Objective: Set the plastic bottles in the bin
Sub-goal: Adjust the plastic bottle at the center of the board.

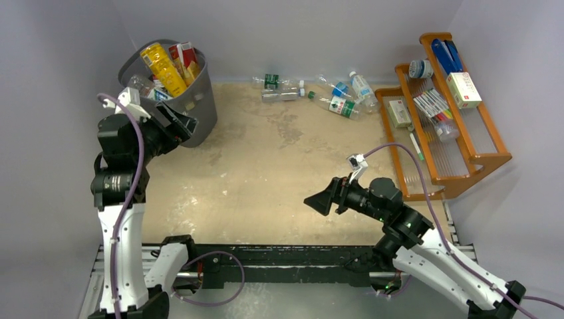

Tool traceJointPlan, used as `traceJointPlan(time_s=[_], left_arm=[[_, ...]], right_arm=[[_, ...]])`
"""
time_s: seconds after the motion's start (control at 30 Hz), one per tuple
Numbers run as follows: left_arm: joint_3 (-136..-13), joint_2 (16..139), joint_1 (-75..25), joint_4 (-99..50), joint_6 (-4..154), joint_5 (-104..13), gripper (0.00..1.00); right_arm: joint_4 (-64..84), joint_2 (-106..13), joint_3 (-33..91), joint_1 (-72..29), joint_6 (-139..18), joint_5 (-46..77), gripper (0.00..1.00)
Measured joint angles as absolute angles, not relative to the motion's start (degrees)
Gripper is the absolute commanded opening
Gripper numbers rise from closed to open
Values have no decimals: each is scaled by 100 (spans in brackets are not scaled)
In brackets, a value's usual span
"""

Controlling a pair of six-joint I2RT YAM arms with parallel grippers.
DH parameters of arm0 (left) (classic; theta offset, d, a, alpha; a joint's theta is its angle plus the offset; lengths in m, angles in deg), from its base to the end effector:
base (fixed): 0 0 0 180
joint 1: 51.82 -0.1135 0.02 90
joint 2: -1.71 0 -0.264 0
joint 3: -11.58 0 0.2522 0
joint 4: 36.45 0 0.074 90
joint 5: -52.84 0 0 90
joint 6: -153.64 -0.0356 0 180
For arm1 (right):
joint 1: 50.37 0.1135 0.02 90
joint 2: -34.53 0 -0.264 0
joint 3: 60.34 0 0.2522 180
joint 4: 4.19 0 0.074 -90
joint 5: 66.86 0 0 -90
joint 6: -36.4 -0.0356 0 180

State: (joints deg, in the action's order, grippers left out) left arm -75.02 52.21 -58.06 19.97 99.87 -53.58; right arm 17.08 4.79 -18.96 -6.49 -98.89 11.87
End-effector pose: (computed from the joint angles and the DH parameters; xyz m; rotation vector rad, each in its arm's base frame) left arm 0.1574 0.0071 0.4282 -0.5240 1.8896 -0.6233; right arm 0.0998 0.1056 0.2771 -0.1363 1.9210 1.2727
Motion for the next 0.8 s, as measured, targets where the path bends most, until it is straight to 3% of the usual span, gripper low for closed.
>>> traceJointPlan(time_s=[0.57,0.8], left_arm=[[-6897,5339,-5769,2082,10033,-5057,89],[-6510,5234,-5730,1890,10007,-4963,89]], right_arm=[[1979,604,-1512,-649,-9802,645,100],[1935,149,-948,-649,-9754,481,100]])
